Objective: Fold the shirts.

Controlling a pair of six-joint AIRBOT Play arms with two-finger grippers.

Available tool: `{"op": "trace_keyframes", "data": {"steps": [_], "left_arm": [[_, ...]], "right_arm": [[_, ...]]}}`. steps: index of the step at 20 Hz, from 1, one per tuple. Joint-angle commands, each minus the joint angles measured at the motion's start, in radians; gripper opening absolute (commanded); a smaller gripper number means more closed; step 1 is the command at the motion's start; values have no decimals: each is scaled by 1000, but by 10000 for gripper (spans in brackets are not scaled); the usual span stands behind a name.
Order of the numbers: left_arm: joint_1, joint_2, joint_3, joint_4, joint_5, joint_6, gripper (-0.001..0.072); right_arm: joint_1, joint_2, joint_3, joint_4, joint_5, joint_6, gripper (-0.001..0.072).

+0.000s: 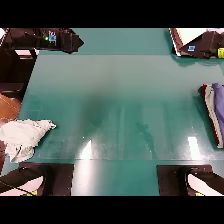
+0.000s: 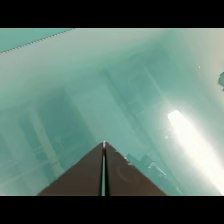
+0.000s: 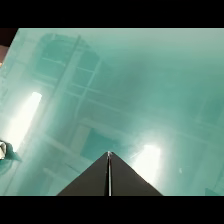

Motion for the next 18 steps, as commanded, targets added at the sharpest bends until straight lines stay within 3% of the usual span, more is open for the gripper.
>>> {"op": "trace_keyframes", "data": {"steps": [1, 4, 8, 10, 15, 16, 17, 18], "left_arm": [[0, 0, 0, -2, 9, 0, 31], [19, 6, 8, 7, 24, 0, 31], [171, 96, -15, 157, -235, -1, 31], [274, 167, -99, 245, -333, -3, 31], [531, 362, -480, 429, -427, -45, 35], [562, 368, -544, 465, -450, -48, 241], [588, 371, -616, 494, -448, -84, 615], [606, 372, -686, 510, -427, -121, 720]], "right_arm": [[1, 0, 1, 0, 0, 0, 25], [1, 0, 1, 0, 0, 0, 25], [1, 0, 1, 0, 2, 0, 25], [1, 0, 1, 0, 2, 0, 25], [1, 0, 0, -1, 0, 0, 25], [1, 0, 0, -2, 0, 0, 25], [1, -1, -1, -1, 0, 0, 25], [1, -1, -1, -1, 1, 0, 25]]}}
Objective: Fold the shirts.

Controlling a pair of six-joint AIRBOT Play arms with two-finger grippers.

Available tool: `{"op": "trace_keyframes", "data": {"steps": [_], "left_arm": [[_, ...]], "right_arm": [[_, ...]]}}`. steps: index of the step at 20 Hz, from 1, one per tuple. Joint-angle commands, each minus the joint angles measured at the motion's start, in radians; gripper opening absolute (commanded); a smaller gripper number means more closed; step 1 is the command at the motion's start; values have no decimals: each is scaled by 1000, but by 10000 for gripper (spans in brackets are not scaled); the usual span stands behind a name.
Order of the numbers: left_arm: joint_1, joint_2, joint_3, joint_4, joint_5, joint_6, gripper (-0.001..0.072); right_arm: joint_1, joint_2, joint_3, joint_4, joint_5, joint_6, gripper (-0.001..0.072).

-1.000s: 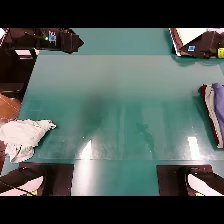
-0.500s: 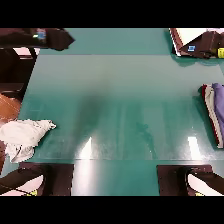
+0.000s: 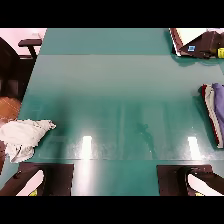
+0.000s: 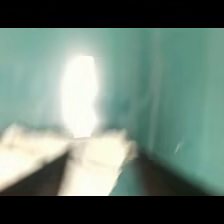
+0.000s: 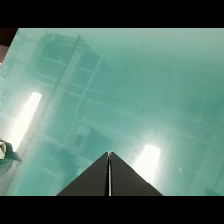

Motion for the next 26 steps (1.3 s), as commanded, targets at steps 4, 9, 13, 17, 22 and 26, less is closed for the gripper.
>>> {"op": "trace_keyframes", "data": {"steps": [4, 9, 13, 17, 22, 26], "left_arm": [[105, 39, -401, 148, 92, -85, 719], [105, 39, -519, 179, 173, -142, 718], [105, 43, -513, 179, 178, -167, 32], [105, 46, -255, 133, 100, -166, 30], [88, 46, 296, -246, 24, -85, 29], [-127, 46, 531, -287, 56, -80, 27]], "right_arm": [[1, -2, -1, 0, 0, 0, 25], [1, -2, -1, 0, 0, 0, 25], [1, -2, -1, 0, 0, 0, 25], [0, 9, 2, 24, -41, 0, 25], [-1, 43, 106, 31, -135, 0, 25], [-1, 6, 258, 29, -113, 0, 25]]}}
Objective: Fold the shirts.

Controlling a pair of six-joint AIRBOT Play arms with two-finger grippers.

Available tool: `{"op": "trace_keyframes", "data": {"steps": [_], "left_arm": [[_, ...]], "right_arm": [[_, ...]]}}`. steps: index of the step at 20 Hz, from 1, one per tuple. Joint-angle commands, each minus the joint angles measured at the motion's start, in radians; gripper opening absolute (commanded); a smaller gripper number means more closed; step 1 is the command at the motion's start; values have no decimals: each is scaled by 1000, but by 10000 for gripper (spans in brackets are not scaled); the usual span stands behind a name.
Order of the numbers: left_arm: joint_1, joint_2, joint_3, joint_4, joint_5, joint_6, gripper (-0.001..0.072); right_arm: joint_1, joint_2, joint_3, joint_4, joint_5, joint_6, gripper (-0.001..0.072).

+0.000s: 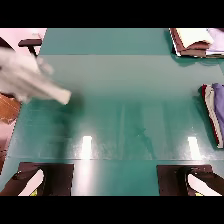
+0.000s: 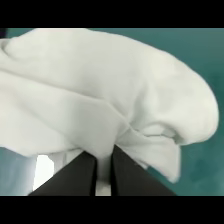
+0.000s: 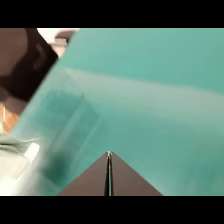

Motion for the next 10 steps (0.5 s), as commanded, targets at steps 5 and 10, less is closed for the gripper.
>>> {"op": "trace_keyframes", "data": {"steps": [5, 10], "left_arm": [[-446, -101, 179, 3, -2, 10, 27], [-765, -404, 179, 2, -12, 28, 31]], "right_arm": [[0, -89, 197, -3, 69, 0, 25], [-1, -96, 199, -4, 120, 0, 25]]}}
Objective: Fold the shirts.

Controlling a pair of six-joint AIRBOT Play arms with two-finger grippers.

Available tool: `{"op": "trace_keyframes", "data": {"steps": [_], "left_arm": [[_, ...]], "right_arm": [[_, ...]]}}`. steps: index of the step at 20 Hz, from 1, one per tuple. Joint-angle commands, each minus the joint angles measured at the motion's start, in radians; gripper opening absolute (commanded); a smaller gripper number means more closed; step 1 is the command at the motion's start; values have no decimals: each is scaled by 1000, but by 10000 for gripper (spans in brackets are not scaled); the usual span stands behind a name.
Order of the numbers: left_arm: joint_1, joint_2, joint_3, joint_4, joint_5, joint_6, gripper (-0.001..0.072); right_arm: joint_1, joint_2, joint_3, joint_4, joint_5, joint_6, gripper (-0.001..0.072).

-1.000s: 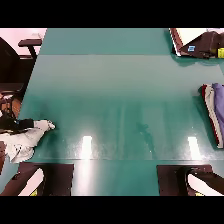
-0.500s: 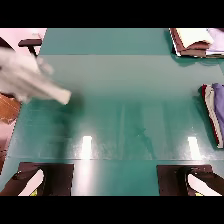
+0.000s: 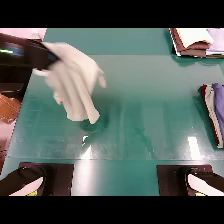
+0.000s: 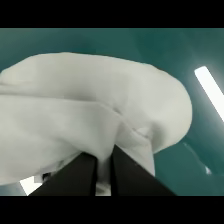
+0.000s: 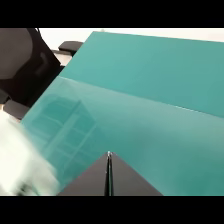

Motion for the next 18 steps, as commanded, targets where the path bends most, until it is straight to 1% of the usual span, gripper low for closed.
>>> {"op": "trace_keyframes", "data": {"steps": [1, 2, 3, 4, 6, 7, 10, 11, 15, 17, 18], "left_arm": [[-215, -215, 8, -1, 29, 19, 34], [-246, -271, 8, -10, 68, 29, 251], [-265, -321, 8, -19, 120, 31, 625], [-269, -352, 8, -19, 166, 31, 668], [-234, -370, 8, -4, 226, 31, 668], [-199, -367, 8, 0, 232, 31, 668], [-50, -376, -21, -11, 174, 27, 668], [-11, -376, -66, -31, 182, 28, 668], [81, -401, -333, -87, 346, 29, 667], [95, -456, -371, -128, 378, 48, 667], [95, -480, -369, -149, 383, 77, 667]], "right_arm": [[0, -8, 12, 0, 41, 0, 25], [0, -8, 12, 0, 50, 0, 25], [-1, -8, 12, 0, 62, 0, 25], [-1, -8, 12, 0, 69, 0, 25], [0, -8, 12, 0, 74, 0, 25], [-1, -8, 12, 0, 73, 0, 25], [0, -8, 12, 0, 72, 0, 25], [0, -8, 12, 0, 72, 0, 25], [0, -9, 12, 0, 73, 0, 25], [0, -9, 12, 0, 73, 0, 25], [0, -9, 12, 0, 74, 0, 25]]}}
